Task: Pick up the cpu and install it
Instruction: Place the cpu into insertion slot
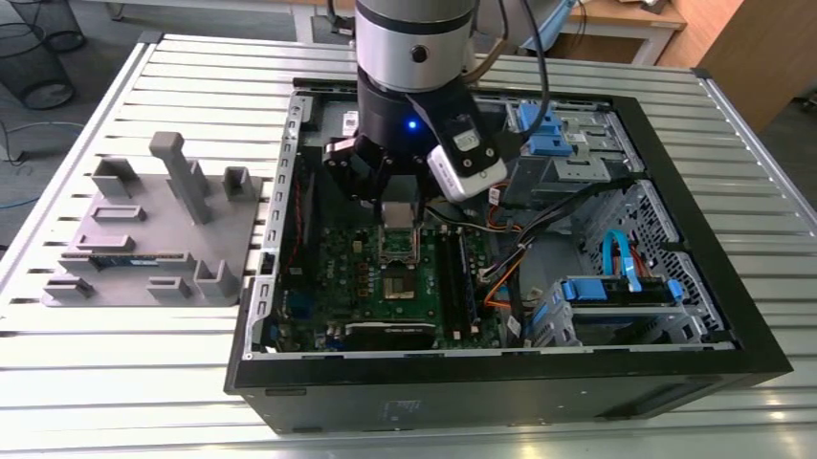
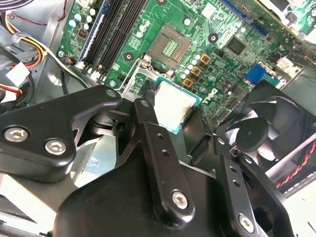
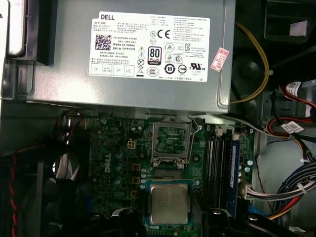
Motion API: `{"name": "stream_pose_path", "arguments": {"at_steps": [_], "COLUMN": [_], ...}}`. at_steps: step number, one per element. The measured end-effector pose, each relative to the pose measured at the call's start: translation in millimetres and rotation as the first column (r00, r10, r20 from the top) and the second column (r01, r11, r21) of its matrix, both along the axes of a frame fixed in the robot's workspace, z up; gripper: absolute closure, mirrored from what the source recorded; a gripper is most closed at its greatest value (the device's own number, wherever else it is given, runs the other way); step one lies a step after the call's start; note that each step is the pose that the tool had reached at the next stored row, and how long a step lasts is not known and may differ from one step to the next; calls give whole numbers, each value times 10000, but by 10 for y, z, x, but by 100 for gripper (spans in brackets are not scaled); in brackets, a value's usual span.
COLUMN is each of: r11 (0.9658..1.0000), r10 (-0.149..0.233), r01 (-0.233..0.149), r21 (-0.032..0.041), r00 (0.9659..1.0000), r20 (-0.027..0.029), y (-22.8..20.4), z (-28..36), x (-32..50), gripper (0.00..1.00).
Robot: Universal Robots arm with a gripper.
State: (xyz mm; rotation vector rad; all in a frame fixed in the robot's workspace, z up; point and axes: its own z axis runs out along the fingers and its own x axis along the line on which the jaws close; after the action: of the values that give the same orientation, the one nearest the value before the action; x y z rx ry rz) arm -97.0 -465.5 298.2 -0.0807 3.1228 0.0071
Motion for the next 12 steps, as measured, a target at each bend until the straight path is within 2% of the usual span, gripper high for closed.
{"name": "stream_pose_path", "arguments": {"at_steps": [12], "r11": [10000], "r10": [-1], "r01": [1], "r21": [0], "r00": [10000], "r20": [0], "y": [-25], "z": [-130], "x": [0], "gripper": [53]}}
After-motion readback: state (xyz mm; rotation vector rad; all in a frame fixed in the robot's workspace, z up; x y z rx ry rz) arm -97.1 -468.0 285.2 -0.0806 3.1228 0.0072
